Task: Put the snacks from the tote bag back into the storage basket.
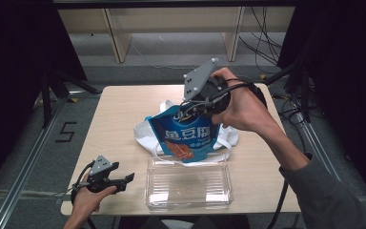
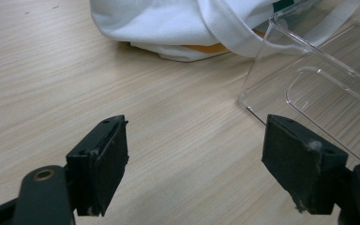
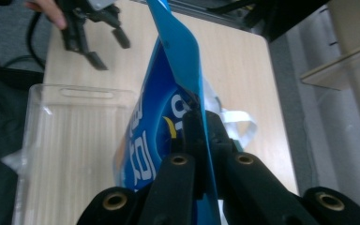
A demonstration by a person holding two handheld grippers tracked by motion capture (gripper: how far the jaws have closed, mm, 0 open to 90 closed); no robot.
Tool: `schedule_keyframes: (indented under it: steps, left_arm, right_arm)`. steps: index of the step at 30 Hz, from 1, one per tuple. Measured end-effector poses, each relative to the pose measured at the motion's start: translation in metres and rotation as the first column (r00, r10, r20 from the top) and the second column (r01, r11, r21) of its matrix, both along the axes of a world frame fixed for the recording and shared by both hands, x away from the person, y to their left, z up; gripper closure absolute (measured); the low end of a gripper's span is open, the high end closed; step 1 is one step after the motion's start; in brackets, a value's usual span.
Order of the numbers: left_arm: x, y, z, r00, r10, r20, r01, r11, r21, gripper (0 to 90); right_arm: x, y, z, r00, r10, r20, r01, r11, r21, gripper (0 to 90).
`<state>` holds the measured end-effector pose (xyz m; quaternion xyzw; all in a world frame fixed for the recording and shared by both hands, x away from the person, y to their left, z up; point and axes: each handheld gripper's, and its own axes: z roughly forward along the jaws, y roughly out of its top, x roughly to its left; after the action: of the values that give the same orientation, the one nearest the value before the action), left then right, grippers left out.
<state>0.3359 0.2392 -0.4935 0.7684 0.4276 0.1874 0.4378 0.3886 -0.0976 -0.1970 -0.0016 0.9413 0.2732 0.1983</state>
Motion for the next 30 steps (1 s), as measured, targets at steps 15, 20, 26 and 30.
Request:
schedule_keyframes:
  steps: [15, 20, 26, 30]
  left_arm:
    - [0.001, 0.001, 0.0, 0.9999, -0.016, 0.007, 0.016, 0.9999, 0.006, 22.0]
    - [0.001, 0.0, 0.0, 0.9999, -0.011, -0.003, 0.011, 0.9999, 0.003, 22.0]
    - [0.0, 0.0, 0.0, 1.0, -0.007, -0.005, 0.007, 1.0, 0.004, 21.9]
    - [0.001, 0.0, 0.0, 0.9999, -0.014, -0.002, 0.014, 0.9999, 0.004, 21.9]
  right_arm:
    - [-0.011, 0.003, -0.015, 0.9976, 0.06, -0.034, -0.06, 0.998, 0.007, 90.0]
    - [-0.012, 0.003, -0.025, 0.9963, 0.074, -0.045, -0.073, 0.997, 0.009, 90.0]
    - [-0.01, 0.002, -0.037, 0.9947, 0.073, -0.072, -0.072, 0.997, 0.014, 90.0]
    - [-0.009, 0.001, -0.045, 0.9925, 0.072, -0.099, -0.069, 0.997, 0.026, 90.0]
